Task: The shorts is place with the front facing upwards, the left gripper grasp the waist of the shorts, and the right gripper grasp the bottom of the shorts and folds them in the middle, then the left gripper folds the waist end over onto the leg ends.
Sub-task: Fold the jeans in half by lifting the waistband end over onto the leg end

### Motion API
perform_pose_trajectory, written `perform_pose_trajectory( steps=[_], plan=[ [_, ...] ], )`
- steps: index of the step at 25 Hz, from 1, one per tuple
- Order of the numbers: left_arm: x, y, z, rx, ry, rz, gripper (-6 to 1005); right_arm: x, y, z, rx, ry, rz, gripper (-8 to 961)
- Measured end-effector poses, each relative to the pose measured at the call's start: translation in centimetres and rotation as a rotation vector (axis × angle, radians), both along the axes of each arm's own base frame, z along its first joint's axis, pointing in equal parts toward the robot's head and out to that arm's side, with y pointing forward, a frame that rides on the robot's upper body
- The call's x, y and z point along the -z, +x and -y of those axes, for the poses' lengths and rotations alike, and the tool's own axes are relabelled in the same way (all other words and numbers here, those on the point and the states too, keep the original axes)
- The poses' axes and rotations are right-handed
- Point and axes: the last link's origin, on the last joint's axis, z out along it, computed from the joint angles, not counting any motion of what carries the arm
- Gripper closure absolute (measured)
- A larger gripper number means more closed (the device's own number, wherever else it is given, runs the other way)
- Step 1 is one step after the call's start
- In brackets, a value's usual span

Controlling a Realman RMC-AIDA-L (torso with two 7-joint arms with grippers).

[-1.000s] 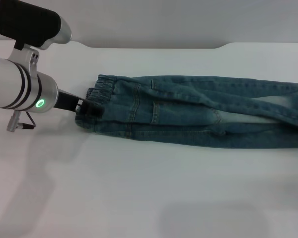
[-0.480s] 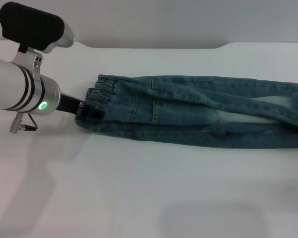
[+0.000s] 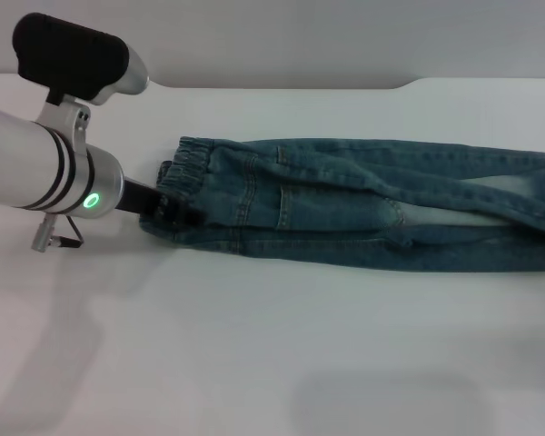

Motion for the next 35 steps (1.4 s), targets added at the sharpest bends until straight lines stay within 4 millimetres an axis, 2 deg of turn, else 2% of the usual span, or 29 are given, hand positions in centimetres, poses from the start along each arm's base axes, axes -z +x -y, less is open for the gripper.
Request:
perform_pose_trajectory(
  steps=[4,8,22,35],
  plan=[
    [0.2,0.0,0.0,-0.002,-0.005,0.002,147,0.0,0.0,0.0,0.001,0.001,0.000,954],
    [1.4,-0.3,0.0,-0.011,-0.037,0.018,148,0.0,0.0,0.0,0.001,0.001,0.000,954],
    [0.4,-0.2,0.1,-0.001,-0.014,-0.009,150,0.0,0.0,0.1,-0.004,0.000,-0.001,953],
    [0.4,-0.7,0.1,-0.021,-0.020,-0.037,149,0.0,-0.1,0.0,-0.009,-0.001,-0.001,953]
  ],
)
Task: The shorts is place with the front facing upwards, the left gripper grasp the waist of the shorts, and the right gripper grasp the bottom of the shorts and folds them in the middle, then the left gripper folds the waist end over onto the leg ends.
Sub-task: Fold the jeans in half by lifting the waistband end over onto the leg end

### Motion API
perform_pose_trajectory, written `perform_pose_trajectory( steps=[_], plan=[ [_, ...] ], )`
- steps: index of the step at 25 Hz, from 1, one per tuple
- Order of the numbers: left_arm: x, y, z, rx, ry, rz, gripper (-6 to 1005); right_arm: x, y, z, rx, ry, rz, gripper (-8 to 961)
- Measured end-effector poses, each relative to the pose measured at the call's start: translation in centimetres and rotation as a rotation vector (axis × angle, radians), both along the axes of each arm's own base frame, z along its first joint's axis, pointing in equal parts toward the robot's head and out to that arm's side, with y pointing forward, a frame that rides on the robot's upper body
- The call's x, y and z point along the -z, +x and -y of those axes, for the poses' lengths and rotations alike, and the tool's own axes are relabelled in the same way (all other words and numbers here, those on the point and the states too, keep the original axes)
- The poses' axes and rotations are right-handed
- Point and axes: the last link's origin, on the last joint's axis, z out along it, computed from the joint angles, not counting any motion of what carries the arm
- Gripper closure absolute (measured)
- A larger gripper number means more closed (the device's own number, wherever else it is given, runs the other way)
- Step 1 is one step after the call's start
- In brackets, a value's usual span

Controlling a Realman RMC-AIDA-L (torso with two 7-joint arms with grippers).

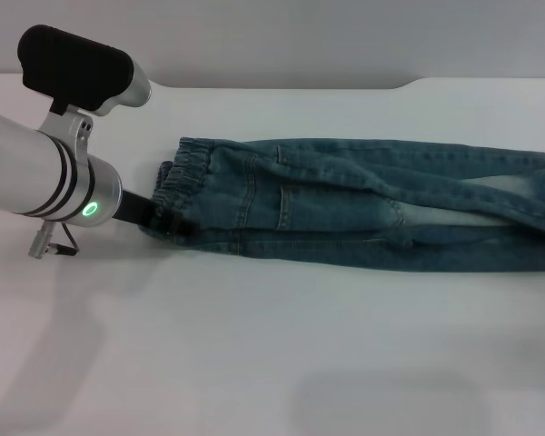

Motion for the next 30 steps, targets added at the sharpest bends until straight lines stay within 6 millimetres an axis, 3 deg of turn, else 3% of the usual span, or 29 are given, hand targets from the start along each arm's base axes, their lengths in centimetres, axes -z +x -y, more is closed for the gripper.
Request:
perform_pose_trajectory(
  steps=[9,16,25,30],
  plan=[
    [0.6,0.1,-0.1,0.028,-0.020,-0.011,149,0.1,-0.1,-0.1,-0.003,-0.007,-0.002,953],
    [2.3,0.5,0.3,0.129,-0.043,-0.004,333,0.0,-0.2,0.0,-0.006,-0.002,-0.008,954],
    [2.3,0.4,0.4,0.116,-0.043,0.014,701,-0.1,-0.3,0.0,-0.015,0.001,-0.013,954],
    [2.0,0.4,0.4,0.118,-0.034,0.021,802,-0.1,-0.4,0.0,-0.018,0.001,-0.015,954]
  ],
)
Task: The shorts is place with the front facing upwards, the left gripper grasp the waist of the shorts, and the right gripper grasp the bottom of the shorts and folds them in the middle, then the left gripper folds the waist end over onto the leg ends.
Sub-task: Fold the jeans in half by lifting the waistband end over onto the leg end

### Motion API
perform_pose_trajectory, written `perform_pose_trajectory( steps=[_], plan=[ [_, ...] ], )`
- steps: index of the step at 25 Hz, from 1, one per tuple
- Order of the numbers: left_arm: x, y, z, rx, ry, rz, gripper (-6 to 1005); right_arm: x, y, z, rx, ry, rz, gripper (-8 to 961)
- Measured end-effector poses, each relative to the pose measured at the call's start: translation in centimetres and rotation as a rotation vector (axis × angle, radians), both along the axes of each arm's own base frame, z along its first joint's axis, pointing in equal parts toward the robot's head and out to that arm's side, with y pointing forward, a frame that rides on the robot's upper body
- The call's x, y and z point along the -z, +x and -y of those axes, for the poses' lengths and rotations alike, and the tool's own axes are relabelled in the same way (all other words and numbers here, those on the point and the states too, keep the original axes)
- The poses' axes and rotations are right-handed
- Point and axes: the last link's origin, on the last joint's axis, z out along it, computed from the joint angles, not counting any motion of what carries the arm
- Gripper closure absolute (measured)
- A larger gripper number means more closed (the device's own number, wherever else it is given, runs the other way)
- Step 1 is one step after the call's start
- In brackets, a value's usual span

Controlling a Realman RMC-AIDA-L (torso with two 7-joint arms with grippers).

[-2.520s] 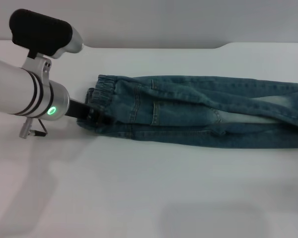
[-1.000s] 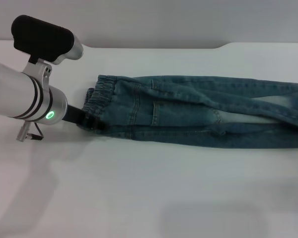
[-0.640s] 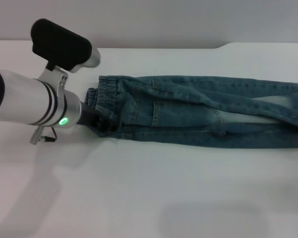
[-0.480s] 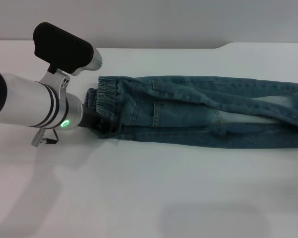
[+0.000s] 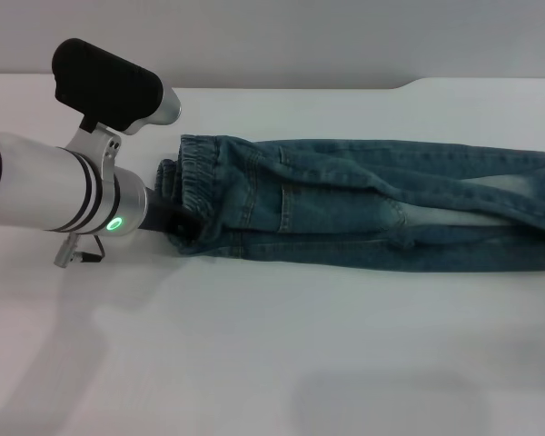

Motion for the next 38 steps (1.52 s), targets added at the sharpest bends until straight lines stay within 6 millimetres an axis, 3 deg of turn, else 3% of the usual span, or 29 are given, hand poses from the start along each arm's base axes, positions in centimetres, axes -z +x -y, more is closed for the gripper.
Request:
perform_pose_trajectory(
  steps=[6,14,25,38],
  plan=[
    [-0.9,0.8,0.2,0.033,0.032,0.022,923,0.7,-0.2,-0.1,-0.001,-0.025,-0.009,954],
    [-1.7,1.8,0.4,0.069,0.060,0.041,942,2.1,-0.6,-0.7,-0.015,-0.073,-0.010,954],
    [-3.1,4.2,0.9,0.141,0.098,0.074,939,4.5,-1.4,-3.2,-0.059,-0.143,0.047,953],
    [-4.6,7.0,1.7,0.234,0.124,0.100,936,5.2,-1.8,-5.3,-0.072,-0.145,0.152,953]
  ],
)
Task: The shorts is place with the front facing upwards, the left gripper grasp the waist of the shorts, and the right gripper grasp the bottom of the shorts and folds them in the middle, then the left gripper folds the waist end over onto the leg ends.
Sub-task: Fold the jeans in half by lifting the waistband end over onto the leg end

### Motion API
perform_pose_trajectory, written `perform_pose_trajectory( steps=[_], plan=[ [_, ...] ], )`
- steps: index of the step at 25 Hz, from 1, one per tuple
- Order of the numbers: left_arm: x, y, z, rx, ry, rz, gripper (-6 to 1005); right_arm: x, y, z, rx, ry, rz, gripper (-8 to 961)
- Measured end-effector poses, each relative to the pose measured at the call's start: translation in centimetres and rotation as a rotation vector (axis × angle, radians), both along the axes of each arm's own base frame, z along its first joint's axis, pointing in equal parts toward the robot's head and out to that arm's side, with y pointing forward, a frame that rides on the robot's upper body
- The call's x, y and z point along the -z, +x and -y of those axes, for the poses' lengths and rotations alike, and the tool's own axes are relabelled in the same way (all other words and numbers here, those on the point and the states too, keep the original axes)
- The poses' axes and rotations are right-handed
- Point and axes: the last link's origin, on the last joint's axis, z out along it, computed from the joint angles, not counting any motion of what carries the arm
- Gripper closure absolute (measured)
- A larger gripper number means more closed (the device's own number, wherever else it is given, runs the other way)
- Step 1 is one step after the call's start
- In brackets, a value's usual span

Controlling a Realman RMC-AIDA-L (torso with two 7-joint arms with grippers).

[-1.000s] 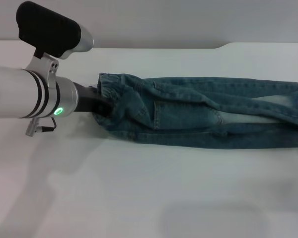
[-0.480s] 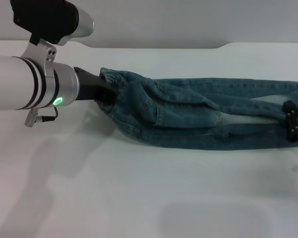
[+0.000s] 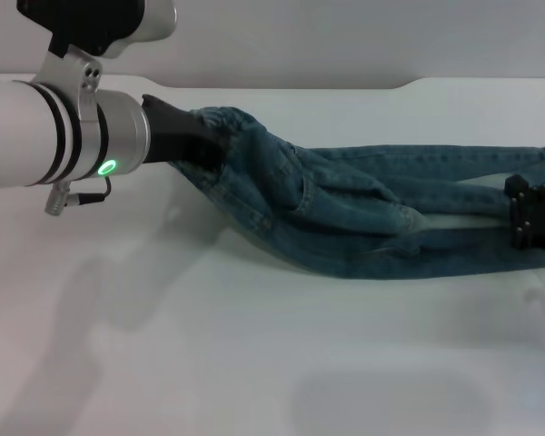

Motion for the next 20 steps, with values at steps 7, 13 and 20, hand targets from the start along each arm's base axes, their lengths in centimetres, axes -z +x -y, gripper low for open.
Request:
perform_pose_trajectory(
  steps=[7,13,20],
  plan=[
    [-0.7,1.4,0.2,0.049,0.016,0.008,934,0.9,-1.1,-1.1,-0.032,-0.021,0.016,953],
    [-1.1,1.8,0.3,0.067,0.029,0.013,932,2.1,-2.0,-2.0,-0.058,-0.069,0.027,953],
    [-1.9,2.9,0.8,0.100,0.044,0.024,931,2.5,-3.0,-2.8,-0.082,-0.083,0.034,953]
  ],
)
